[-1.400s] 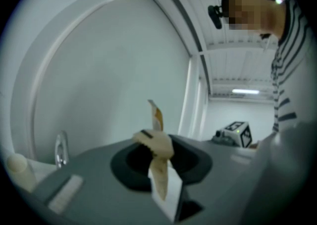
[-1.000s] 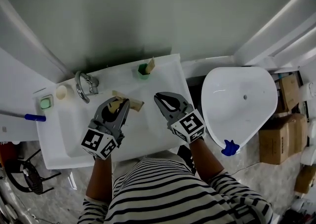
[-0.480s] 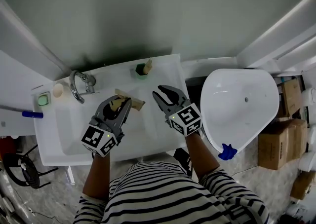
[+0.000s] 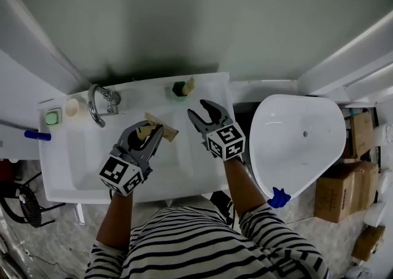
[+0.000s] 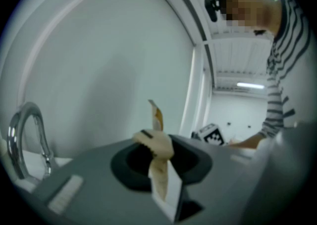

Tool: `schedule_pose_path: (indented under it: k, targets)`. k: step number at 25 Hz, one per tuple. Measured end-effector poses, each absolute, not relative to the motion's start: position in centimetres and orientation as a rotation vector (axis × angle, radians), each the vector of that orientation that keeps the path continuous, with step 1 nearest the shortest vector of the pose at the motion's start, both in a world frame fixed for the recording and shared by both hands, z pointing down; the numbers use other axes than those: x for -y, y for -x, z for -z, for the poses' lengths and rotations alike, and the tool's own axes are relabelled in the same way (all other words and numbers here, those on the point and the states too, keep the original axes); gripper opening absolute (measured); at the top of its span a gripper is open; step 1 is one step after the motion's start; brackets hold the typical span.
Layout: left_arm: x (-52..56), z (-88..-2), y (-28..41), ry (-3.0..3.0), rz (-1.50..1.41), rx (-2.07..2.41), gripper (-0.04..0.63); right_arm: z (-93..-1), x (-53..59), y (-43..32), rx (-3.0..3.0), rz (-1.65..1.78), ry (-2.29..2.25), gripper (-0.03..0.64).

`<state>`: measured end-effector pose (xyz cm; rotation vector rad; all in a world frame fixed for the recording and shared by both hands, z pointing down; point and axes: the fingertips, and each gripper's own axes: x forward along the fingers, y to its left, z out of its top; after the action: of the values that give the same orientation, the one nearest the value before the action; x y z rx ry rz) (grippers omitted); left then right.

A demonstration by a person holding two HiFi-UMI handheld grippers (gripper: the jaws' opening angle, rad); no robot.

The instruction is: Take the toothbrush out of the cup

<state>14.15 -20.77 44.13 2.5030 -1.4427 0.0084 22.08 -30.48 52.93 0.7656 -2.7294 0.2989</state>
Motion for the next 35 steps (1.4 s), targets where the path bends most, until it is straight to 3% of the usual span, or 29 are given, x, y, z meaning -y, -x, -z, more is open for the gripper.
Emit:
schedule_pose_path:
  k: [9, 30, 35]
  targets:
    - [21.2, -44.9, -14.3, -2.512, -0.005, 1.41, 0.086, -55.7, 33.7, -20.4, 2.669, -0.319, -0.78, 0.209]
    - [20.3, -45.7, -13.4, -2.495, -0.042, 1.416, 0.084, -59.7, 38.9, -18.3, 2.548, -0.407, -0.85, 0.209]
    - [20.0, -45.7, -13.5, -2.487, -0.048, 1.43, 0.084, -59.5, 39.0, -18.2, 2.538, -0.375, -0.843, 0.106]
